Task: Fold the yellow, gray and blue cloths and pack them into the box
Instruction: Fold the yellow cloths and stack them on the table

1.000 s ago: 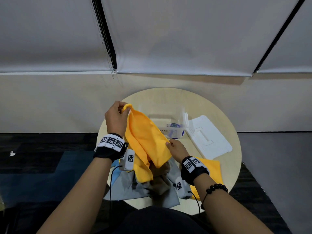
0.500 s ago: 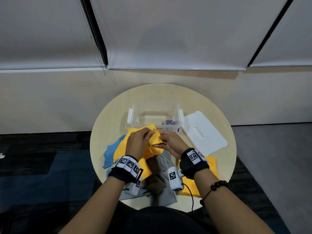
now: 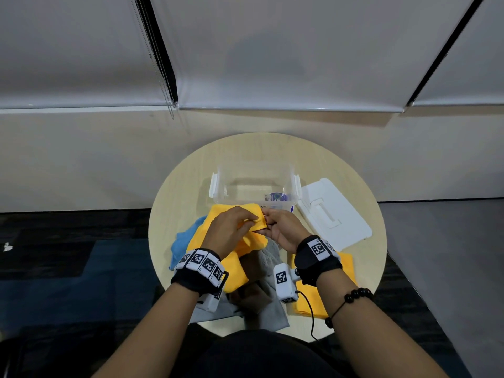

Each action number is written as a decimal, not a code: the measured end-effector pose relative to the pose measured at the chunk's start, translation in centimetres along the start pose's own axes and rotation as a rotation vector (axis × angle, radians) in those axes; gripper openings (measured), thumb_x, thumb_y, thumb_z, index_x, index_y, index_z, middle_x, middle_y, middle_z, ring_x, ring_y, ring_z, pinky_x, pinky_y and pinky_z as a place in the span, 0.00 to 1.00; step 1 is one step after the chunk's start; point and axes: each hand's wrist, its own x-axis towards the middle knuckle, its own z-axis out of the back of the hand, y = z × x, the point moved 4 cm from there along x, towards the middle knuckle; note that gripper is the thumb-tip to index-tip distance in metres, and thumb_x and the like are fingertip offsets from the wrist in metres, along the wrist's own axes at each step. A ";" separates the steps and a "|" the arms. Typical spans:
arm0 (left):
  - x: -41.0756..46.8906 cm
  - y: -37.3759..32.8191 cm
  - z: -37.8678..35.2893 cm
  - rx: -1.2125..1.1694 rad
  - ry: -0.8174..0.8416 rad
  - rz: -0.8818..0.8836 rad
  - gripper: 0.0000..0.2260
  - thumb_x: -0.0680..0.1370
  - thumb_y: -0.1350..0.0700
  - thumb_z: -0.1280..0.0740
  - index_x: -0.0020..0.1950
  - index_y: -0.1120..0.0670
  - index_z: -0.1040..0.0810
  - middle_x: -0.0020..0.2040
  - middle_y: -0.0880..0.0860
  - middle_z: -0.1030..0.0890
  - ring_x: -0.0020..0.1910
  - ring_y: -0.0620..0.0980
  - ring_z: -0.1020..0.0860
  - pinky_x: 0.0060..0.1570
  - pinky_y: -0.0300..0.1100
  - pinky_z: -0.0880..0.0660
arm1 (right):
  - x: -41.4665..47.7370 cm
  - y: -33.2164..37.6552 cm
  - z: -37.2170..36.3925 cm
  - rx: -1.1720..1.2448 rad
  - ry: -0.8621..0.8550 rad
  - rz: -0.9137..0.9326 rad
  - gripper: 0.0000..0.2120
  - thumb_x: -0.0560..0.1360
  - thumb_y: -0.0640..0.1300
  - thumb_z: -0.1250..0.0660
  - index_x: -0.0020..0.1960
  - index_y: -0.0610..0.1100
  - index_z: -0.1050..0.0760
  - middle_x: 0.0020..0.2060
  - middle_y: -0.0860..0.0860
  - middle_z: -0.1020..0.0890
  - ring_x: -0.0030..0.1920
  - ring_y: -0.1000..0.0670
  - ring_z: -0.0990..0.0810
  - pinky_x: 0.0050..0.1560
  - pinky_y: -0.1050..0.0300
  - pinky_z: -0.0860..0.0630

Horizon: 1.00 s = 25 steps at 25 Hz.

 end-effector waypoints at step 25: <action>2.6 -8.2 10.8 -0.535 -0.635 -0.014 0.08 0.85 0.54 0.45 0.51 0.55 0.30 0.39 0.48 0.23 0.38 0.49 0.25 0.38 0.43 0.28 | 0.3 5.9 -0.1 -0.248 -0.228 0.470 0.09 0.80 0.44 0.34 0.55 0.57 0.20 0.54 0.52 0.16 0.59 0.46 0.19 0.62 0.45 0.21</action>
